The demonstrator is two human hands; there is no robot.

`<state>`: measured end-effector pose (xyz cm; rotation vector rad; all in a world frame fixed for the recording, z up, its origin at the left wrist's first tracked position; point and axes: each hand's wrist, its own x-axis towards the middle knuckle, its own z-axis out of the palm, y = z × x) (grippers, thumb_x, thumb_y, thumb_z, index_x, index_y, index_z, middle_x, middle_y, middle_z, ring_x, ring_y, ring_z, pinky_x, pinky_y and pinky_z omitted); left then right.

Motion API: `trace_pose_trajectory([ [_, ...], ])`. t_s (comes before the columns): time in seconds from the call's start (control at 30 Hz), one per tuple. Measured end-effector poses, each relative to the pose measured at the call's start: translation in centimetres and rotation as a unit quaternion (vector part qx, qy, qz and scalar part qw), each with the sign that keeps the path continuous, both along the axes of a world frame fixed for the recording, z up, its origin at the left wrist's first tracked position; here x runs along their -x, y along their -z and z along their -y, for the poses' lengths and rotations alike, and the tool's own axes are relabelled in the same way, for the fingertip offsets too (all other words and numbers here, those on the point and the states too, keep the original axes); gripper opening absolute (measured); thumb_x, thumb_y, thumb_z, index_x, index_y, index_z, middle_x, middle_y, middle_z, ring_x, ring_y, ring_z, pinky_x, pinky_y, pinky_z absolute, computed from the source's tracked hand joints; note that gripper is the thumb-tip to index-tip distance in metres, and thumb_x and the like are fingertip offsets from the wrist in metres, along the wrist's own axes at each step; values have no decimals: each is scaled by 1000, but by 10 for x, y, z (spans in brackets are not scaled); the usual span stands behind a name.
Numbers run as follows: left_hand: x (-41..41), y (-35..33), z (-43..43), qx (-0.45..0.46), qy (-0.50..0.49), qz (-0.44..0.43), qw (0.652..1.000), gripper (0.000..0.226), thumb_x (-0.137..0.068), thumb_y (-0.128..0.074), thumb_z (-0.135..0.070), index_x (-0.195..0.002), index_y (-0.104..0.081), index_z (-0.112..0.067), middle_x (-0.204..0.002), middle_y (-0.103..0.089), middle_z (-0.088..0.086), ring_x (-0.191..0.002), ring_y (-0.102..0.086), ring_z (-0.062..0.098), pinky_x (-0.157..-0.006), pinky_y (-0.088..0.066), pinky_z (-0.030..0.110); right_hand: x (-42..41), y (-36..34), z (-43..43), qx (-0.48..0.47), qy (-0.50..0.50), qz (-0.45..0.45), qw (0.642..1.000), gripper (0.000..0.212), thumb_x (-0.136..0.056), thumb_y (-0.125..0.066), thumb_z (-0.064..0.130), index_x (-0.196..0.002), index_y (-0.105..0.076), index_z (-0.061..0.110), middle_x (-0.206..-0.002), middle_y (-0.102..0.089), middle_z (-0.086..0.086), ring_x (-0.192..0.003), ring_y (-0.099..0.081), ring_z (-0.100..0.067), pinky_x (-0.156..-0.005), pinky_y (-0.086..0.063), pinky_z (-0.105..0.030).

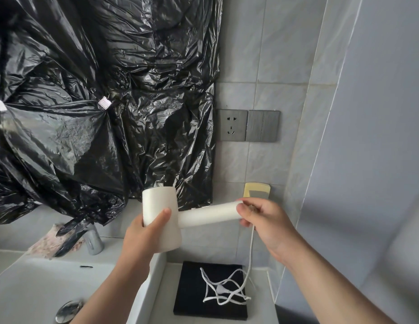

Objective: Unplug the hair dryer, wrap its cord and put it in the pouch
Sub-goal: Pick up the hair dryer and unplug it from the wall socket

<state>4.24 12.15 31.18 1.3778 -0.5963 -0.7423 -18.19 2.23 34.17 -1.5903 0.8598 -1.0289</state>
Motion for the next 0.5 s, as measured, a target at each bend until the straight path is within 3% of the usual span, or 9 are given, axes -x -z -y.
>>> trace_pose_trajectory([
  [0.07,-2,4,-4,-34,-1,71,997,67,-65,-80,-47,-121,-58,-15,-117,-68,14,-97,-67,28,-70,-56,38,-4,-6,3,16,6,-12,1000,15,-70,-73,39,-81,-77,29,-74,-65,4,-70,-58,-11,-75,-47,-31],
  [0.1,-1,6,-7,-77,-27,164,983,80,-63,-81,-46,-132,-51,-17,-134,-59,15,-113,-61,30,-85,-54,43,-6,-10,4,27,7,-26,999,8,-73,-76,33,-80,-76,32,-74,-67,9,-69,-60,-6,-74,-47,-26],
  [0.13,1,8,-11,-114,-63,293,947,90,-68,-81,-42,-144,-41,-18,-150,-45,13,-131,-49,32,-102,-46,47,-10,-13,3,45,7,-47,998,10,-76,-77,27,-83,-74,33,-74,-68,12,-67,-60,1,-72,-47,-19],
  [0.2,10,13,-14,-48,-120,560,818,84,-80,-71,-36,-151,-35,-10,-156,-35,17,-142,-35,36,-114,-30,49,-18,-17,2,82,9,-85,993,15,-79,-77,21,-92,-74,29,-67,-64,17,-60,-57,10,-63,-43,-7],
  [0.23,14,13,-15,-8,-104,632,768,78,-81,-65,-39,-147,-41,-6,-151,-43,18,-139,-40,36,-114,-31,47,-22,-19,0,101,9,-99,990,16,-79,-77,21,-94,-75,25,-61,-62,21,-58,-55,10,-61,-41,-6],
  [0.27,18,12,-13,6,-60,651,756,74,-82,-60,-44,-144,-46,-7,-145,-52,15,-133,-48,33,-111,-35,43,-25,-20,-1,116,4,-108,987,16,-79,-76,21,-95,-75,23,-56,-60,24,-56,-54,10,-59,-40,-6],
  [0.37,29,-3,-10,-93,115,533,833,53,-85,-54,-54,-133,-50,-32,-106,-70,-8,-96,-66,16,-85,-53,35,-35,-25,-7,134,-19,-123,983,13,-79,-77,23,-91,-75,26,-56,-61,25,-57,-55,8,-61,-42,-9],
  [0.43,32,-4,-9,-142,144,520,830,33,-85,-55,-53,-113,-49,-38,-87,-67,-8,-80,-65,16,-73,-53,38,-40,-26,-10,112,-40,-107,987,10,-77,-78,25,-86,-73,28,-61,-63,16,-61,-58,3,-68,-53,-24],
  [0.5,33,-3,-10,-123,122,488,855,26,-82,-57,-52,-99,-50,-34,-79,-65,-7,-72,-63,14,-67,-50,37,-42,-28,-14,71,-65,-69,993,11,-77,-79,23,-87,-73,23,-66,-65,9,-60,-59,-7,-66,-56,-36],
])
